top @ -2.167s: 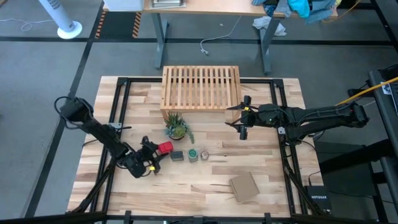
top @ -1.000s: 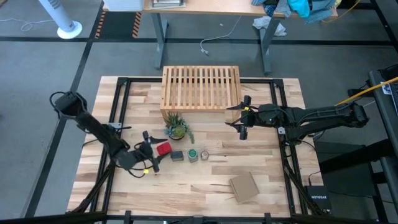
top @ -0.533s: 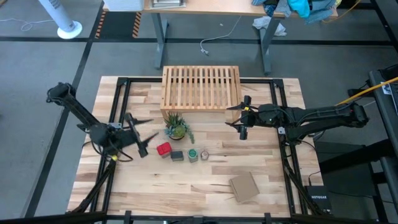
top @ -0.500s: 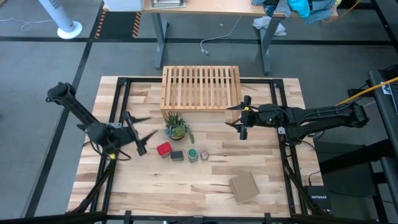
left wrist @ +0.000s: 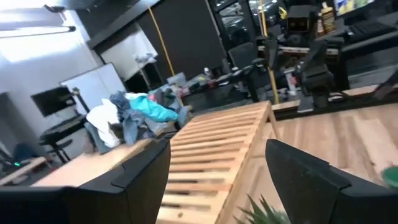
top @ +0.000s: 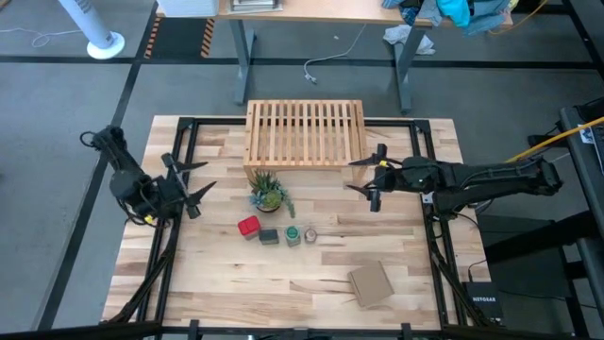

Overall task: Shelf spices
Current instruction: Put the brown seasoning bottle on the shelf

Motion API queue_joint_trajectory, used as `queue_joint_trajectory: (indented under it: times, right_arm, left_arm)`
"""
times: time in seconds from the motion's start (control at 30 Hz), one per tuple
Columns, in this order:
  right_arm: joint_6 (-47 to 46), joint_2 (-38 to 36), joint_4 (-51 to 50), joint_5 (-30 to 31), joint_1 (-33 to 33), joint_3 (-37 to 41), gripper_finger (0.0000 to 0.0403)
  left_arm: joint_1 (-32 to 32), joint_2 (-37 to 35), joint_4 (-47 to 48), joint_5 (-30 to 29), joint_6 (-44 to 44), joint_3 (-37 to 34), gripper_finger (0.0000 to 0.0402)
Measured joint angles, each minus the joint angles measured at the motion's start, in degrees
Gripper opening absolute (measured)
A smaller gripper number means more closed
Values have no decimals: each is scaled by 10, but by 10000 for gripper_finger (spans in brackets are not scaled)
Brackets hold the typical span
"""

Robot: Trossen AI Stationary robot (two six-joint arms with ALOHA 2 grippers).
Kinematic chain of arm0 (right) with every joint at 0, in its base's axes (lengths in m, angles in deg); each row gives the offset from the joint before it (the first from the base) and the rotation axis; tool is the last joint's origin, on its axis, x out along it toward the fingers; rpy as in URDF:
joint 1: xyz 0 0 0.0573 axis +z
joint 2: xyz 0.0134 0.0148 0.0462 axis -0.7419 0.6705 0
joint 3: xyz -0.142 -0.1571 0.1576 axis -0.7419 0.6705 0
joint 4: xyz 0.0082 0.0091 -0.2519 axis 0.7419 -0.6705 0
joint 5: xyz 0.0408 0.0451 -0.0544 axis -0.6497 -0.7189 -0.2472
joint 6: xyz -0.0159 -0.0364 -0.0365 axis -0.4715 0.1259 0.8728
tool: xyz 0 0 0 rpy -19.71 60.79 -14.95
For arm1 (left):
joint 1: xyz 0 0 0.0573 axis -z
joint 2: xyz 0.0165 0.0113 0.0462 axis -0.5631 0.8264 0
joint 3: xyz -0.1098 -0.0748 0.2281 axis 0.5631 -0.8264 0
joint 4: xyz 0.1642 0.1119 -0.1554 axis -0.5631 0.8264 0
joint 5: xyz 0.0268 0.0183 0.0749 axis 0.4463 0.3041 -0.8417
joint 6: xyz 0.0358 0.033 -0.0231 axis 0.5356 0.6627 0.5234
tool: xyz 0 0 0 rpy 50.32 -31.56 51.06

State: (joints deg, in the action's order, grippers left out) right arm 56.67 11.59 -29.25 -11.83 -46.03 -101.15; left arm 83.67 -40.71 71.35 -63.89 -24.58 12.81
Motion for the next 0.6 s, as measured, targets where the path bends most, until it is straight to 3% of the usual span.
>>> queue_joint_trajectory:
  times: [0.23, 0.43, 0.6]
  right_arm:
    - [0, -103, -2, 0, 0, 90, 292]
    - [0, -157, -26, 0, 0, 143, 292]
    - [0, -214, -67, 0, 0, 169, 292]
  left_arm:
    - [40, -95, 197, -16, -157, 0, 258]
    - [47, -121, 209, -11, -176, 0, 258]
    - [47, -124, 264, 52, -221, 0, 258]
